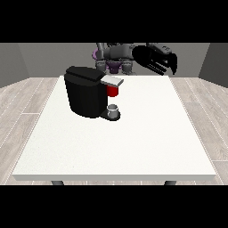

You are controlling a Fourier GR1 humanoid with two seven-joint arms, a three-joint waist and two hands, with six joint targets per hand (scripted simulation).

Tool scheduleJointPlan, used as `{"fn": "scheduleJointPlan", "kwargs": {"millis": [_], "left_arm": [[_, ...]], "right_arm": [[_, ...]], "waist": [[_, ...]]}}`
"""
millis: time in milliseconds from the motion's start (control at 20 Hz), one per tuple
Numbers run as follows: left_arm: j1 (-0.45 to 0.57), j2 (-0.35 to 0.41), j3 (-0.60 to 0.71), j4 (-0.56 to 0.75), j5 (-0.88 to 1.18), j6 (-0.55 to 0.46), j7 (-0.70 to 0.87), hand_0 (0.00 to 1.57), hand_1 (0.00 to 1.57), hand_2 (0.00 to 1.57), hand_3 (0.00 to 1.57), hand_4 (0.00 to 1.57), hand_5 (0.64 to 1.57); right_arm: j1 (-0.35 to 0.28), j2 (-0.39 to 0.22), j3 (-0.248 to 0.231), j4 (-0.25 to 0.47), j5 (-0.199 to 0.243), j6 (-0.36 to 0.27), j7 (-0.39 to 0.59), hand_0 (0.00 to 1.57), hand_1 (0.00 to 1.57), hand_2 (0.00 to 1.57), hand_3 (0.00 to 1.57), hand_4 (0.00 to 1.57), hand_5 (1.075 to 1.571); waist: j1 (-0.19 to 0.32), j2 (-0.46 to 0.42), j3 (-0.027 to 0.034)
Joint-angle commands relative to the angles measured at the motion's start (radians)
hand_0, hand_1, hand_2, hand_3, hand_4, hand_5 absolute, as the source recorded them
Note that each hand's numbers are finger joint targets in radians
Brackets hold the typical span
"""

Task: Insert the coffee pod into the coffee machine and close the lid

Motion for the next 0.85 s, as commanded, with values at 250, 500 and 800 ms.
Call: {"fn": "scheduleJointPlan", "kwargs": {"millis": [250, 500, 800], "left_arm": [[-0.008, 0.034, 0.046, -0.007, 0.026, -0.006, 0.02, 0.0, 0.0, 0.0, 0.0, 0.27, 1.571], [0.075, 0.012, 0.032, -0.019, 0.01, 0.019, -0.006, 0.0, 0.0, 0.0, 0.0, 0.34, 1.571], [0.177, 0.055, 0.113, 0.059, 0.055, 0.007, -0.024, 0.0, 0.0, 0.0, 0.0, 0.27, 1.571]], "right_arm": [[-0.07, 0.102, 0.047, 0.08, -0.014, 0.0, -0.195, 0.0, 0.0, 0.0, 0.0, 0.0, 1.571], [-0.015, 0.186, 0.1, 0.08, -0.011, -0.003, -0.313, 0.0, 0.0, 0.0, 0.0, 0.0, 1.571], [0.141, 0.372, 0.23, 0.01, -0.03, 0.008, -0.36, 0.0, 0.0, 0.0, 0.0, 0.26, 1.571]], "waist": [[-0.047, 0.019, -0.0132], [-0.113, -0.038, -0.013], [-0.262, -0.186, -0.0131]]}}
